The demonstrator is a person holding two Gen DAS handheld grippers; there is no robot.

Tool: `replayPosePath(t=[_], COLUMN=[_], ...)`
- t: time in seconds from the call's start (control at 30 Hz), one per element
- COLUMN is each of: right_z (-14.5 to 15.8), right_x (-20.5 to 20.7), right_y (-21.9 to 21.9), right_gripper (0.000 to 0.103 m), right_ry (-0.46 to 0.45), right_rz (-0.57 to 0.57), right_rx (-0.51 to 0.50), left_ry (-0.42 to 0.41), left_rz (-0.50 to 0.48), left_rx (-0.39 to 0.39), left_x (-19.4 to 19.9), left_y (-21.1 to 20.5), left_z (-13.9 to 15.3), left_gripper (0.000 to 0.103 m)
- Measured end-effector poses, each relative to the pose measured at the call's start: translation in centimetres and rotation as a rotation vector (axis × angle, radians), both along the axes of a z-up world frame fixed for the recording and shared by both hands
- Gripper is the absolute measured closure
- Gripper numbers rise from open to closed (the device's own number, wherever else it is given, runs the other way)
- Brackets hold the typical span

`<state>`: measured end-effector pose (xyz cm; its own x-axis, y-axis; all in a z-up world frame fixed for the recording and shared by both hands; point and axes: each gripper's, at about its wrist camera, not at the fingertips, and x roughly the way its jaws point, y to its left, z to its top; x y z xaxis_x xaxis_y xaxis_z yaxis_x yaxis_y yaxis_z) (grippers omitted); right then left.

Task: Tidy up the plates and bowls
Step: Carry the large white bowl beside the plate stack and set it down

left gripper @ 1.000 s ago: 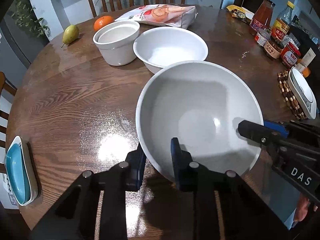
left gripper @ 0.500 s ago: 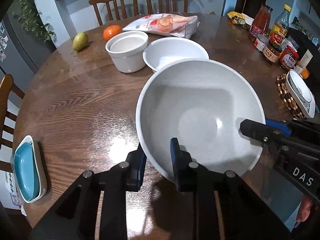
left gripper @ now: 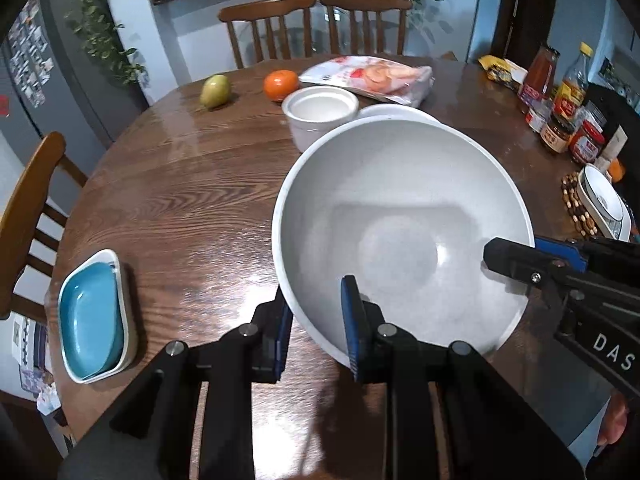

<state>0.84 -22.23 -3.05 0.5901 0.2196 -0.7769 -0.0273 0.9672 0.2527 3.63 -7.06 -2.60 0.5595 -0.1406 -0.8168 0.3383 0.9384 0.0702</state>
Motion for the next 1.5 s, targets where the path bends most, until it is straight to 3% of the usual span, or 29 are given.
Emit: replayPosePath(t=[0.6,1.1,1.27,1.5], right_z=[2.6,2.5,1.8,-1.3], right_x=[1.4,3.4,3.7,5.8], right_y=[10.0,18.0,18.5,16.3], right_gripper=[0.085,0.085,0.085,0.085], right_ry=[-0.06,-0.049,-0.02,0.106], right_rz=[0.183,0.323,0.322,0.257], right_rx=[-0.032,-0.051,-0.066,-0.049], left_ry=[-0.064,-0.065,-0.038,0.085], left_rz=[0.188,0.329,0.306,0.237], left_rx=[-0.028,-0.024,-0.005,-0.001], left_x=[-0.7,-0.1,0.4,2.8], left_y=[9.8,17.1,16.9,14.7], left_z=[2.1,1.9,1.0,-2.7], left_gripper=[0.082,0.082,0.082,0.081])
